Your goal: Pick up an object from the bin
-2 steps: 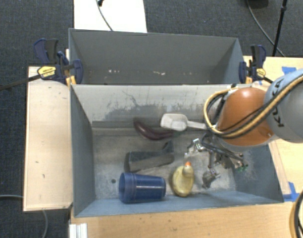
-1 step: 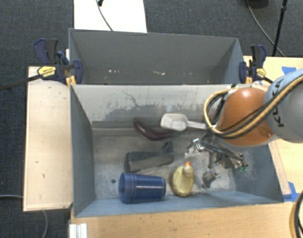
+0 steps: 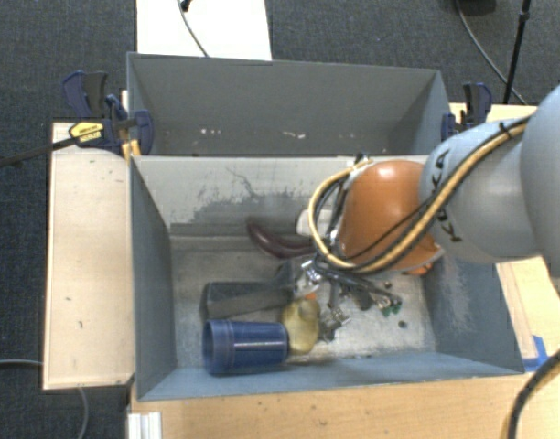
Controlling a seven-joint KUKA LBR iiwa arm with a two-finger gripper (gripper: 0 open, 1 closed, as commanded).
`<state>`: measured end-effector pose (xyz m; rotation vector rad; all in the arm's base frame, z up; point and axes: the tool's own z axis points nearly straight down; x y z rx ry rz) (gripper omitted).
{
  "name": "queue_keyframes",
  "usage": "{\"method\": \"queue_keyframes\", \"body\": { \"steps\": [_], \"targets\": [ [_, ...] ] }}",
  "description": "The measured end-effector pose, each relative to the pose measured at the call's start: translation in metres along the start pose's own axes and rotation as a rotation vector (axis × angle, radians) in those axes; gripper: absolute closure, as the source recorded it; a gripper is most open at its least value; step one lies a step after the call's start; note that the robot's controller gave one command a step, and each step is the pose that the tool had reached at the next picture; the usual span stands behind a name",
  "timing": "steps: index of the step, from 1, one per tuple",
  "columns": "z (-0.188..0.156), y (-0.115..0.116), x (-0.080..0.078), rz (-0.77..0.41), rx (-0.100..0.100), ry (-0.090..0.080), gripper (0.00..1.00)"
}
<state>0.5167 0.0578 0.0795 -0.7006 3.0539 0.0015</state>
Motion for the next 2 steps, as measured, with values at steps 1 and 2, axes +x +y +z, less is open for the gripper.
{"method": "queue_keyframes", "body": {
  "steps": [1, 2],
  "targets": [
    [0.000, 0.000, 0.000, -0.001, 0.000, 0.000, 1.00],
    [-0.161, 0.002, 0.002, -0.029, 0.000, 0.003, 1.00]
  ]
}}
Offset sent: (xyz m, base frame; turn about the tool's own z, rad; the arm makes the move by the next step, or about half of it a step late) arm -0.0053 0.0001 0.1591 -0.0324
